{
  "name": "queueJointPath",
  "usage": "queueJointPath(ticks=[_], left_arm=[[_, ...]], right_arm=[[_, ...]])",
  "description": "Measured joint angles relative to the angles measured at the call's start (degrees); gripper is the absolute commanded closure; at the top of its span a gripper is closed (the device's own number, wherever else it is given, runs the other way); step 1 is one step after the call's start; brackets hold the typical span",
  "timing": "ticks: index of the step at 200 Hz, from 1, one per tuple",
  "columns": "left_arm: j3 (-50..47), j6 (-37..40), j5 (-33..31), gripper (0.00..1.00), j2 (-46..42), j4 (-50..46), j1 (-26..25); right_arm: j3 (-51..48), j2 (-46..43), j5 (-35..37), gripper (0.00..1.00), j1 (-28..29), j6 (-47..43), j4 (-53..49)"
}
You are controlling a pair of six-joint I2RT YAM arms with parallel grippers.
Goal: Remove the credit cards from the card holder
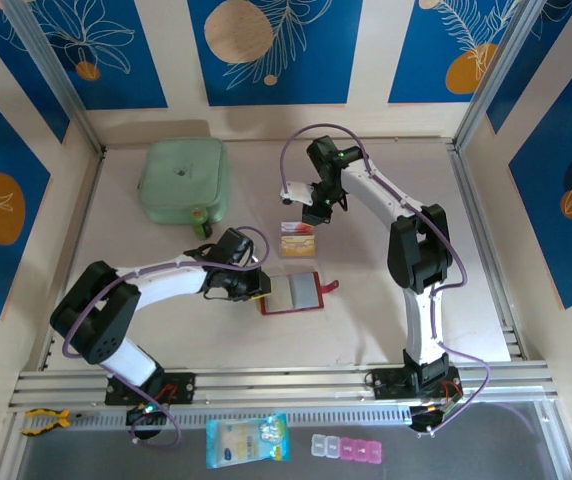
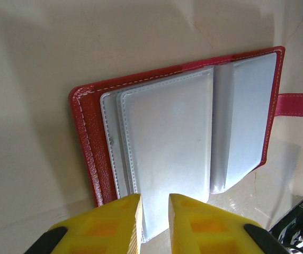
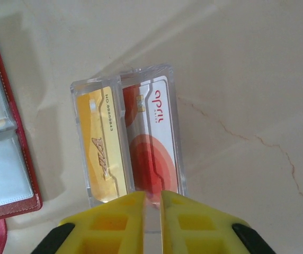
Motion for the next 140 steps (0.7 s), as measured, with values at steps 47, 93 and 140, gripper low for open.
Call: queueJointPath(ticks=[47,93,140], left_arm=[[-0.52,0.02,-0.66,0.81,-1.7,-0.07,0.04],[-0.79,0.09,-1.33,0.88,-1.73,-0.04,0.04],[-1.29,0.09,-1.31,0.93,-1.7,0.15,0.04]], right_arm=[[-4.9,-3.72,-0.57,0.87,0.0,3.08,2.82],[-13.46,-11.65,-3.48,0.89,1.18,14.1,9.44],[-23.47,-16.94,-5.2,0.89,5.18,33.68,17.2]])
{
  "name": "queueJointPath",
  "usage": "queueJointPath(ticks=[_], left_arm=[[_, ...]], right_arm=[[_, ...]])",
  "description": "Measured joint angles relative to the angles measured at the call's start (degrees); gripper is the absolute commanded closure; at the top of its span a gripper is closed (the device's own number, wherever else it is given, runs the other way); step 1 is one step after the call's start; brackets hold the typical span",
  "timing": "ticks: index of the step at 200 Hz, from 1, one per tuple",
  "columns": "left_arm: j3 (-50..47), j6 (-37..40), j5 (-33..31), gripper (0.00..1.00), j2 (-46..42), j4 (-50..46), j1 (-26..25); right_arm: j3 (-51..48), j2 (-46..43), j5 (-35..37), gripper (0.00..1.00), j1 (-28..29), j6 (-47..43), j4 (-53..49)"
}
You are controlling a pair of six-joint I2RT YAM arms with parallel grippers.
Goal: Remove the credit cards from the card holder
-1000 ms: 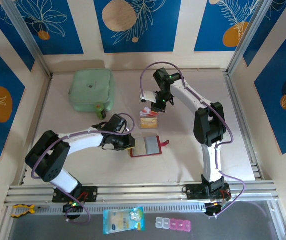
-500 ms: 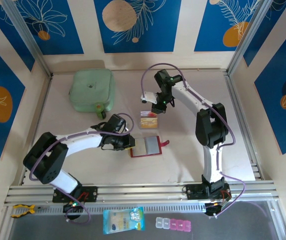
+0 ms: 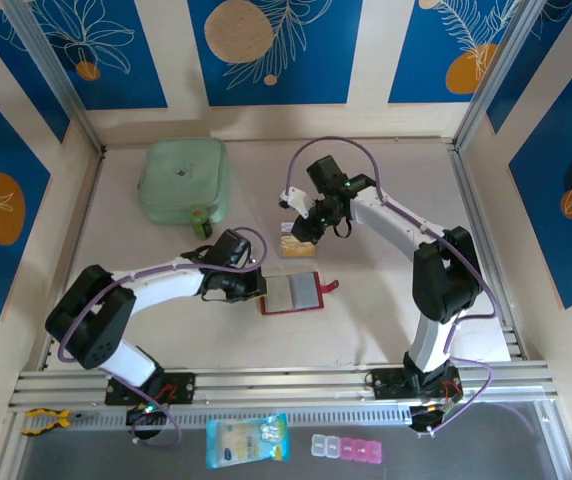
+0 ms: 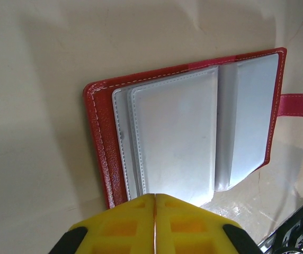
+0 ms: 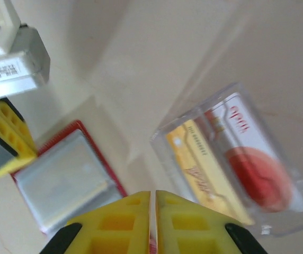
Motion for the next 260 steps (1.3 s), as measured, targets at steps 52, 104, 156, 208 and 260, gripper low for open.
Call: queueJointPath(ticks=[52,104,156,208,260], left_arm=[[-0.02,0.24,0.0,0.96,0.76,0.35,0.02],[-0.02,0.26,0.0,0.98,2.23,0.66,0.02],[-0.33,0.39,-1.11,0.99,2.29,0.46,0.02],[-1.38,0.39,-1.66,0.99,2.73,0.63,0.02],[-1.44,0.39,-1.66,0.99,3.26,1.22,0.02]], right_arm=[[-12.66,-6.84,0.02,0.89,3.32,22.23,7.89],[-19.3,-10.75,0.02,0.9,5.9,38.32,13.22],[-21.42,-10.88,0.02,0.92,8.63,45.55,14.86],[-21.9,-10.86,0.07,0.92,10.49,49.42,15.78],[-22.34,-9.62,0.0,0.89,10.97,54.93,15.47]])
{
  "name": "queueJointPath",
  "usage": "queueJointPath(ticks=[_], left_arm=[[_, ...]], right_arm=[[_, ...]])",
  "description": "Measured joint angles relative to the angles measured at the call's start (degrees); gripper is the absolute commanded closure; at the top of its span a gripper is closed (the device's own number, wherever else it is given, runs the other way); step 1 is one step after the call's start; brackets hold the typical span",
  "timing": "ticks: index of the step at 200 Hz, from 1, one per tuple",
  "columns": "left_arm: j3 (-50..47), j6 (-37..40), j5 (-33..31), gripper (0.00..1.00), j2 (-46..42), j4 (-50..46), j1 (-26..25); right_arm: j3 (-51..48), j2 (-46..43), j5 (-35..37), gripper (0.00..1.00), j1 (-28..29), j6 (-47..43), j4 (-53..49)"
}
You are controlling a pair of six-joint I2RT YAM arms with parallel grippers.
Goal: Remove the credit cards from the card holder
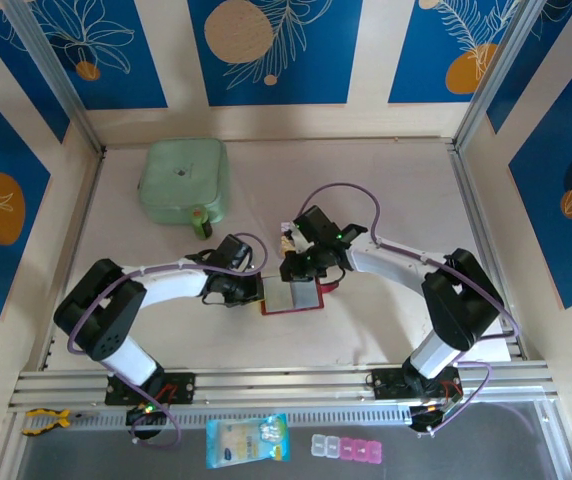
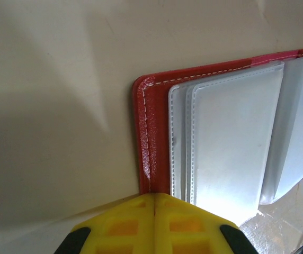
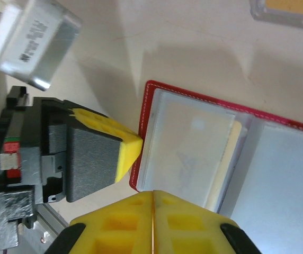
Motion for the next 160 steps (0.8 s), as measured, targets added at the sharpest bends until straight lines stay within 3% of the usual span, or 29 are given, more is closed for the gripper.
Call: queueJointPath(ticks=[78,160], left_arm=[[-0.09,0.0,0.02,0.99,0.13,0.35,0.0],[-0.09,0.0,0.02,0.99,0.15,0.35,0.0]], right_arm=[[-2.43,2.14,-3.54,0.67,0.26,6.75,1.84],[-2.43,6.97,-5.62,0.75,0.42,8.04,4.85]])
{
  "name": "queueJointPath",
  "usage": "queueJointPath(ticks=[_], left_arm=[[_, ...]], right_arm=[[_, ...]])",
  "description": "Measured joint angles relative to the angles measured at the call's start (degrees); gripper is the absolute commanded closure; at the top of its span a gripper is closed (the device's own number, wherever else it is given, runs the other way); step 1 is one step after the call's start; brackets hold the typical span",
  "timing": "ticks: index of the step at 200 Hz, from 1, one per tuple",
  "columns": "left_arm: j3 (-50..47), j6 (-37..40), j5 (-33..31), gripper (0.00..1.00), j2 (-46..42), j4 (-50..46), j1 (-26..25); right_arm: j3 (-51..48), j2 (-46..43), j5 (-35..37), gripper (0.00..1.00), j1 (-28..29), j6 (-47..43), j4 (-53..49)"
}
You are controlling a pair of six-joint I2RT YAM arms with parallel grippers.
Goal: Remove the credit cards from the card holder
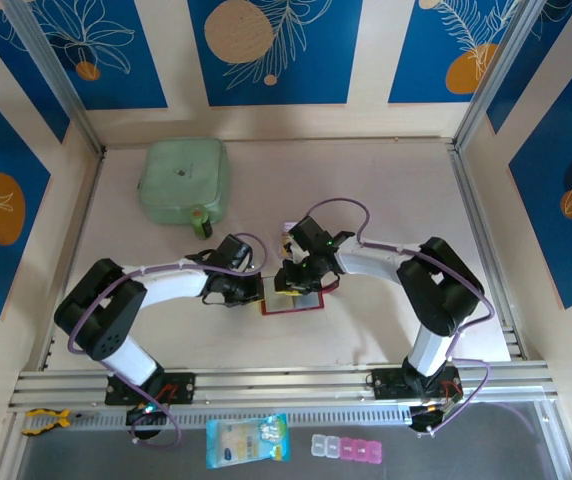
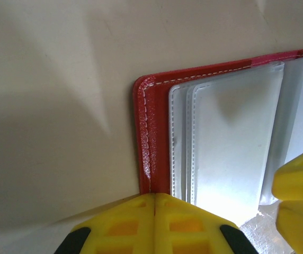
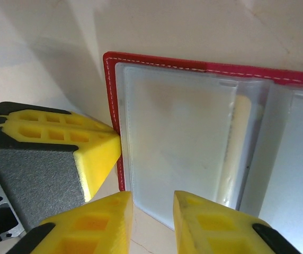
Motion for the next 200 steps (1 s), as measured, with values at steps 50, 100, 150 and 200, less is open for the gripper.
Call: queueJointPath(ticks=[50,100,150,200], left_arm=[[0.02,0.02,0.0,0.99,0.0,-0.04,0.0],[0.02,0.04,0.0,0.99,0.04,-0.04,0.0],[0.13,0.46,0.02,0.99,0.11,-0.15,0.02],[0.46,1.11,0.17,0.99,0.33,-0.66,0.15]], right_arm=[[0.0,1.84,-0.15,0.76,0.24,-0.04,0.09],[0.46,2.67,0.76,0.76,0.24,-0.31,-1.18],[0.68,2.23,2.23,0.76,-0.22,-1.6,-3.37],[0.24,1.9,1.6,0.76,-2.16,-3.28,-3.87]])
